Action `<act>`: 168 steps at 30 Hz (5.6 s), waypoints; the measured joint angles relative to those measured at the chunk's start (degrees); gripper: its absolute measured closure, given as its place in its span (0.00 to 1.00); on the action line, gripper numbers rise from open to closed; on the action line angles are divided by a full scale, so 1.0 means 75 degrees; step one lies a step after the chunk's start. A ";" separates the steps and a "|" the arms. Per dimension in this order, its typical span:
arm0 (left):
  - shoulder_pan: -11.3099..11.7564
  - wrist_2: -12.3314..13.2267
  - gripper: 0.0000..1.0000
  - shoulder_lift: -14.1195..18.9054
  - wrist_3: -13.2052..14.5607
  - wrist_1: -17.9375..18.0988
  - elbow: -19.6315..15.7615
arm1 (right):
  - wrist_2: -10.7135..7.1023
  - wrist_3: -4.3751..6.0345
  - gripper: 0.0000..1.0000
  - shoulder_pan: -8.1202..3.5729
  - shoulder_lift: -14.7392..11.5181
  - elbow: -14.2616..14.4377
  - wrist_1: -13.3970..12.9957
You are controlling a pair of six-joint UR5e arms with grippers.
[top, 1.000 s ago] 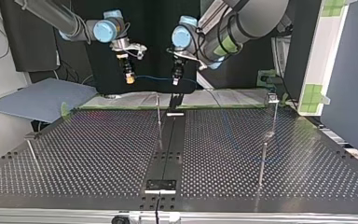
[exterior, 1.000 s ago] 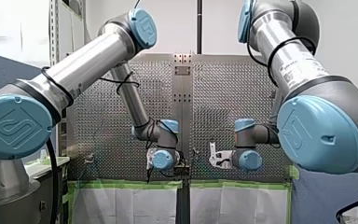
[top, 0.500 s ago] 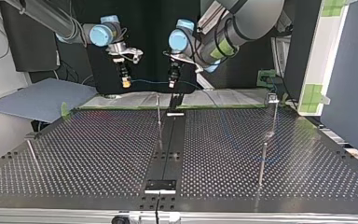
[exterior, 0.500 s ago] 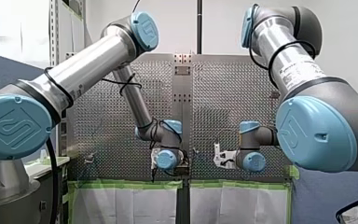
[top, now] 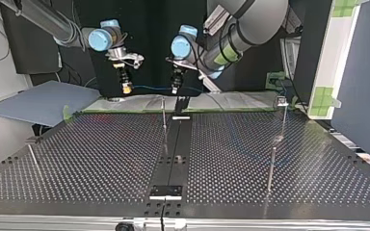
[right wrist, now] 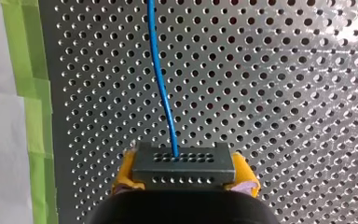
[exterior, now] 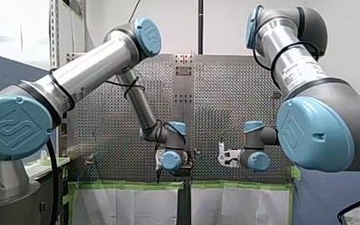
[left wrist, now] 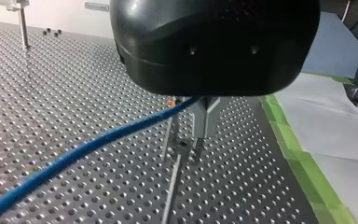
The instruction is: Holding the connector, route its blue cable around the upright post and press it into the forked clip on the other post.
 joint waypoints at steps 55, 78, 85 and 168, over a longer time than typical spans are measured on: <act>0.0650 0.0452 0.99 -0.0355 -0.0156 -0.0213 0.0749 | -0.0262 -0.0683 1.00 -0.0459 0.0475 -0.0852 0.0925; 0.0675 0.0374 0.99 -0.0733 0.0016 -0.0824 0.1682 | -0.0027 -0.0906 1.00 -0.0545 0.0481 -0.1249 0.0915; 0.0719 0.0387 0.99 -0.0786 0.0018 -0.1118 0.2101 | 0.0111 -0.0934 1.00 -0.0630 0.0480 -0.1405 0.0945; 0.0886 0.1559 0.00 -0.0124 0.0126 -0.2654 0.1226 | 0.0030 -0.1007 1.00 -0.0599 0.0476 -0.1480 0.1284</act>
